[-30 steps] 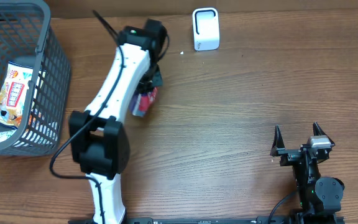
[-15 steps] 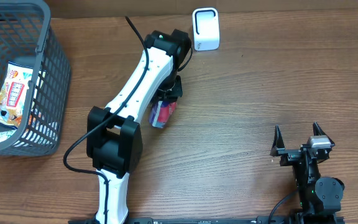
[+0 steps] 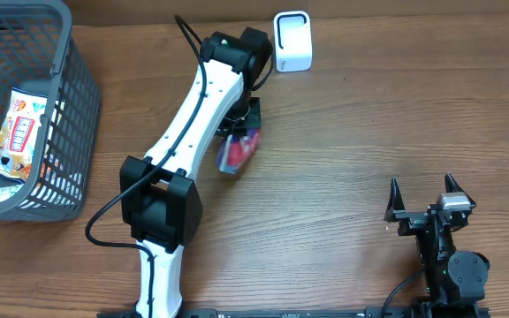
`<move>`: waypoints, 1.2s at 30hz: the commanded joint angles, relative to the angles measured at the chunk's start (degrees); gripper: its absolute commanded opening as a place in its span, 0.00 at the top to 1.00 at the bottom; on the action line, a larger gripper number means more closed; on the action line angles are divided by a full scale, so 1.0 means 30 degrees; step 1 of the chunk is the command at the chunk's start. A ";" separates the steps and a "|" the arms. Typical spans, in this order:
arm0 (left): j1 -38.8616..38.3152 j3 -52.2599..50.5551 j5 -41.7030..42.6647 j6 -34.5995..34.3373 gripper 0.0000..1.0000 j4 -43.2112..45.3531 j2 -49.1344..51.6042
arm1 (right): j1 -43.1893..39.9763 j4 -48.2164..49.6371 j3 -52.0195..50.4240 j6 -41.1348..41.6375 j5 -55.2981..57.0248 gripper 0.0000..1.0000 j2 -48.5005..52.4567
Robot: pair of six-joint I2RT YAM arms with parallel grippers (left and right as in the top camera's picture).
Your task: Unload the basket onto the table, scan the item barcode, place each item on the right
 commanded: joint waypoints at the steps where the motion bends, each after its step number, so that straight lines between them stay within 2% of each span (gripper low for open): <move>1: 0.0641 0.0437 -0.5457 -0.2055 0.93 -0.1253 0.0051 | -0.0015 0.0117 -0.0204 0.0102 0.0109 0.00 -0.0189; 5: 0.0947 0.0474 -0.8976 -0.4422 0.96 -0.2135 0.0051 | -0.0015 0.0117 -0.0204 0.0102 0.0109 0.00 -0.0189; 8: 0.0947 0.0474 -1.0375 -0.5311 0.92 -0.1814 0.0073 | -0.0015 0.0117 -0.0204 0.0102 0.0109 0.00 -0.0189; 17: 0.0058 -0.1406 -0.8670 -0.5821 0.93 -0.0058 0.0459 | -0.0015 0.0117 -0.0204 0.0102 0.0109 0.00 -0.0189; 24: -0.1202 -0.3002 -0.8306 -0.5530 0.69 0.0758 0.0466 | -0.0015 0.0117 -0.0204 0.0102 0.0109 0.00 -0.0189; 32: -0.2710 -0.2951 -0.4750 -0.4728 0.66 0.0823 0.0452 | -0.0015 0.0117 -0.0204 0.0102 0.0109 0.00 -0.0189; 34: -0.2980 -0.2951 -0.4277 -0.4728 0.58 0.0882 0.0452 | -0.0015 0.0117 -0.0204 0.0102 0.0109 0.00 -0.0189; 36: -0.3191 -0.2863 -0.4051 -0.4641 0.46 0.0831 0.0452 | -0.0015 0.0117 -0.0204 0.0102 0.0109 0.00 -0.0189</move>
